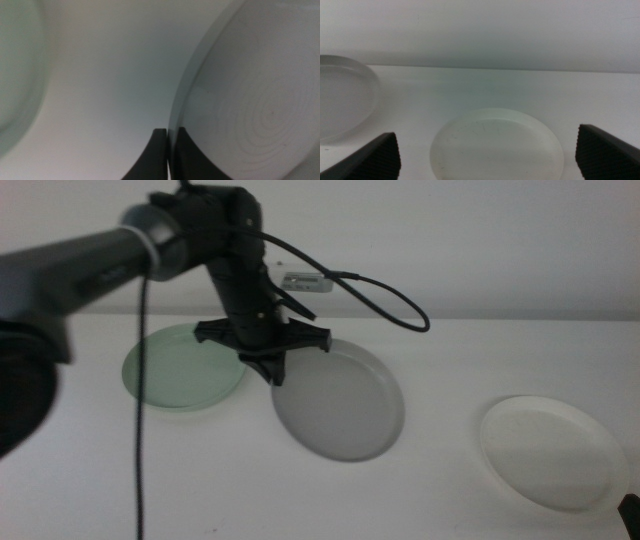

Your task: Stack the three bowls on top of each other.

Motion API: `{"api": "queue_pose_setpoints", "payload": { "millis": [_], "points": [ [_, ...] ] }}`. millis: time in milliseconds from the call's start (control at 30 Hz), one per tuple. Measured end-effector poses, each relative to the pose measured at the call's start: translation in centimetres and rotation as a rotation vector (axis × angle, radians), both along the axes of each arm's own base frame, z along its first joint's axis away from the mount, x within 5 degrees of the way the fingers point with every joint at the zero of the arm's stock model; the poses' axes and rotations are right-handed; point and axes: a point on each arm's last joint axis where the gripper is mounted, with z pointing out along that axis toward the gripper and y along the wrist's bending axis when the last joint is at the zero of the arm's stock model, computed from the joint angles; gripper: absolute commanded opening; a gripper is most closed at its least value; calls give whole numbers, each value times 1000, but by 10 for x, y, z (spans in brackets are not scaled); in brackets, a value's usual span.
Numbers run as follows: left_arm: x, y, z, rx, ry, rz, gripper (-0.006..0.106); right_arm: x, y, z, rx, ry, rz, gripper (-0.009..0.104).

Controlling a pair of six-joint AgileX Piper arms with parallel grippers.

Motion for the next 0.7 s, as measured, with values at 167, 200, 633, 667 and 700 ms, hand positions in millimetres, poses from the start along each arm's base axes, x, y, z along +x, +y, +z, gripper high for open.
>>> {"api": "queue_pose_setpoints", "payload": {
  "millis": [167, 200, 633, 667, 700],
  "points": [
    [18, -9, -22, -5, 14, 10, -2, 0, 0, 0, 0, 0, 0, 93],
    [19, -10, -25, -8, 20, 13, -2, 0, 0, 0, 0, 0, 0, 93],
    [25, -15, -57, -6, 71, 22, 1, 0, 0, 0, 0, 0, 0, 93],
    [25, -15, -57, -7, 69, 23, 3, 0, 0, 0, 0, 0, 0, 93],
    [26, -15, -57, -9, 63, 19, 6, 0, 0, 0, 0, 0, 0, 93]
  ]
}}
